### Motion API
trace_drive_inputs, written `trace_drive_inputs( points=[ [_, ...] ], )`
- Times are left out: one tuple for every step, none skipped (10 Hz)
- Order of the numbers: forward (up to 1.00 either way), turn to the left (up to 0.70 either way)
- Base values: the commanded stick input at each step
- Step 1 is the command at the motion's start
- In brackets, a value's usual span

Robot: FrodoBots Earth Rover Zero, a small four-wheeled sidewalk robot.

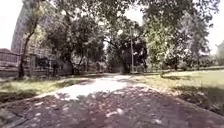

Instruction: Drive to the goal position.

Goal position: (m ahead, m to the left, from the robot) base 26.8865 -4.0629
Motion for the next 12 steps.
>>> trace_drive_inputs(
  points=[
    [0.7,0.0],
    [0.7,0.0],
    [0.7,0.0],
    [0.7,0.0],
    [0.7,0.0],
    [0.7,0.0],
    [0.7,0.0],
    [0.7,0.0],
    [0.7,0.0],
    [0.7,0.0],
    [0.7,0.0],
    [0.7,0.0]
  ],
)
